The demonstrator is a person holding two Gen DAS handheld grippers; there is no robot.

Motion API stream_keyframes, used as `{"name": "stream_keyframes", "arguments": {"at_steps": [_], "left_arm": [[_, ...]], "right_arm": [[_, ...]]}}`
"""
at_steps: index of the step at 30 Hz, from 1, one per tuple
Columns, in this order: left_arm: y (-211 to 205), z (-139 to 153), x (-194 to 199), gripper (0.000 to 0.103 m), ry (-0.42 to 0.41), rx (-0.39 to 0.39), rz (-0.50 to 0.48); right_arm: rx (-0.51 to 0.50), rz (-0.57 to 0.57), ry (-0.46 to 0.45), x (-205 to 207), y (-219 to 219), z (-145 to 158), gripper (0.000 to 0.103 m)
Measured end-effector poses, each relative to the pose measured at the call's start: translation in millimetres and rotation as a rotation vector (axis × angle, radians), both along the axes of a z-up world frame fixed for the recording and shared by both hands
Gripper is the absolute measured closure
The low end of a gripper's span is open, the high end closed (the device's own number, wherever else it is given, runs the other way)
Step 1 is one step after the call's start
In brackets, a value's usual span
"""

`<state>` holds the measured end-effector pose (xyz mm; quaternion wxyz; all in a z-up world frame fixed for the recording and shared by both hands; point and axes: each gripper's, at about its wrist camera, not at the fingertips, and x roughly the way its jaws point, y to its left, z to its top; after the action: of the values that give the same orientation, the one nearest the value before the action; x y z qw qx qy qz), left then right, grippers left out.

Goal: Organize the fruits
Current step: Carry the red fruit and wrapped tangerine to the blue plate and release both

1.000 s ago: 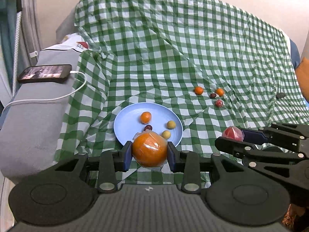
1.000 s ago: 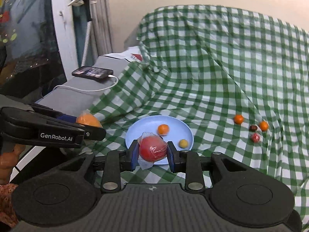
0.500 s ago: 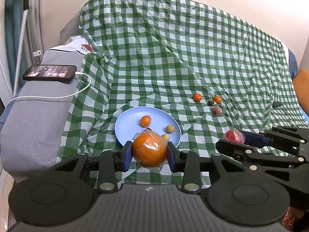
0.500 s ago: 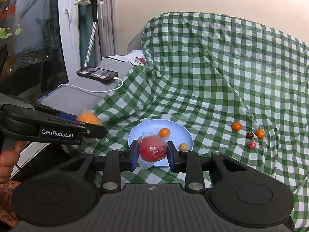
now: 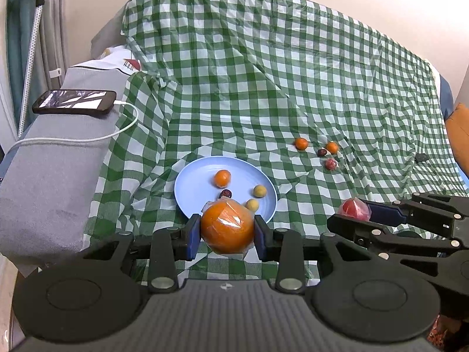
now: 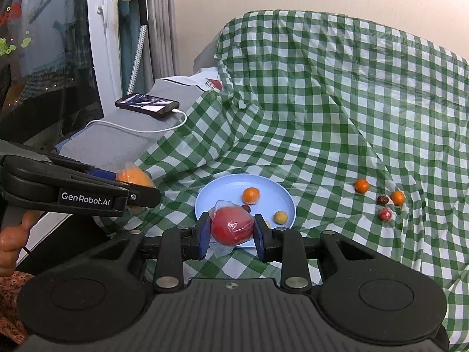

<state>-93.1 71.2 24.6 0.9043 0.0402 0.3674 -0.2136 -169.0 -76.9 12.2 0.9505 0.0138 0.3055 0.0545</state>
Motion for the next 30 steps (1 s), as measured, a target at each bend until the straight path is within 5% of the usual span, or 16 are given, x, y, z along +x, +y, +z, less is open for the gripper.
{"name": "stream_keyframes", "arguments": {"at_steps": [14, 30], "left_arm": [[-5, -9, 45, 0.062, 0.061, 0.007, 0.035], [-48, -43, 133, 0.062, 0.121, 0.068, 0.016]], "right_arm": [[0.005, 0.002, 0.072, 35, -3, -16, 0.071], [0.05, -0.051, 0.167, 127, -27, -61, 0.071]]}}
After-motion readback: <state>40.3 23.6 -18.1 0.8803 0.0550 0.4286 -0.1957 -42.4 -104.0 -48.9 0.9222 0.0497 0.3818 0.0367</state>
